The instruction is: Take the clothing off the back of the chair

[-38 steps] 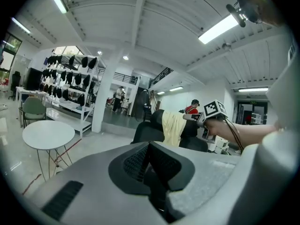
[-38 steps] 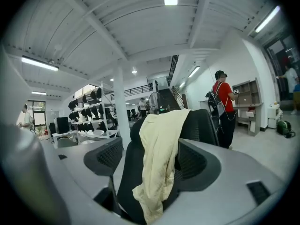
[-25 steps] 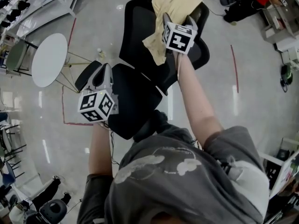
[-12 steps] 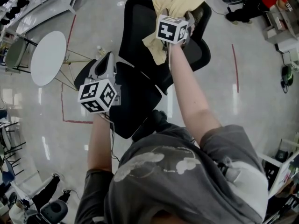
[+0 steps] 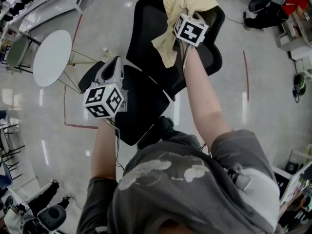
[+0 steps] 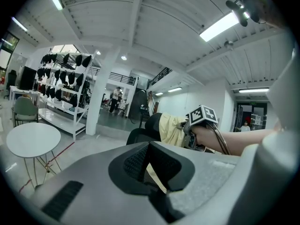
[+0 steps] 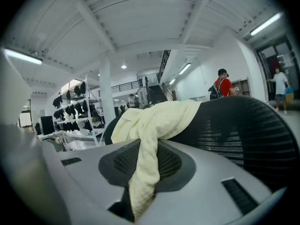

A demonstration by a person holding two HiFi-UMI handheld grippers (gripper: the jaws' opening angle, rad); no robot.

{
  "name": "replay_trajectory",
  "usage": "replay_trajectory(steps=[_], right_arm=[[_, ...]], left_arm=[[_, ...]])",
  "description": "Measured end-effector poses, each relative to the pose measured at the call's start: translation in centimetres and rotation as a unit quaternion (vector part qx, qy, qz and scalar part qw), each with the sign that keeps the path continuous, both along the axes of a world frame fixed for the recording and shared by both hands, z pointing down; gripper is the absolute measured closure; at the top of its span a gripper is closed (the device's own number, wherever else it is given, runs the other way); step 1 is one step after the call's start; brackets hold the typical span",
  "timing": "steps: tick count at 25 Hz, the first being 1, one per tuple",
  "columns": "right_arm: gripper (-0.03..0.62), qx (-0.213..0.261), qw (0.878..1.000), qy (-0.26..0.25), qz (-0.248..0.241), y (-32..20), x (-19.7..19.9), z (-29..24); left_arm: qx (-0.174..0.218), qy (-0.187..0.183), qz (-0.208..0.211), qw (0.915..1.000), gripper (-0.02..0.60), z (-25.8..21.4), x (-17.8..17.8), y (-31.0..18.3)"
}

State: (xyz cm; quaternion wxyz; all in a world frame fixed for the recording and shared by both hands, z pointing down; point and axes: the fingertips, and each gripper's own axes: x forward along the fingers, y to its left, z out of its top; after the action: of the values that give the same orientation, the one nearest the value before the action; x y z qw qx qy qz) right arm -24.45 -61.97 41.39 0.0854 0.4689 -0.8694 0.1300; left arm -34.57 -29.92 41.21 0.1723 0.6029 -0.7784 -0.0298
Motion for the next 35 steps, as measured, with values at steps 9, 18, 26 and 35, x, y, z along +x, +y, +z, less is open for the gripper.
replay_trajectory(steps=[9,18,26,35], right_arm=[[0.534,0.050,0.996,-0.073,-0.032,0.8,0.5,-6.1],[0.537,0.119,0.983,-0.129,-0.057,0.4,1.6,-16.4],[0.537,0.223,0.958,-0.140,-0.114,4.7,1.1,-27.2],[0.536,0.243,0.937,-0.178,-0.178,11.9,0.4,-32.3]], left_arm=[[0.018,-0.012,0.000,0.9998,0.581,-1.8,-0.3,0.5],[0.040,-0.030,0.007,0.9987,0.581,-4.7,-0.5,0.4],[0.069,-0.049,0.009,0.9964,0.581,-7.8,-0.6,0.9],[0.110,-0.084,0.008,0.9904,0.581,-12.4,-0.3,3.6]])
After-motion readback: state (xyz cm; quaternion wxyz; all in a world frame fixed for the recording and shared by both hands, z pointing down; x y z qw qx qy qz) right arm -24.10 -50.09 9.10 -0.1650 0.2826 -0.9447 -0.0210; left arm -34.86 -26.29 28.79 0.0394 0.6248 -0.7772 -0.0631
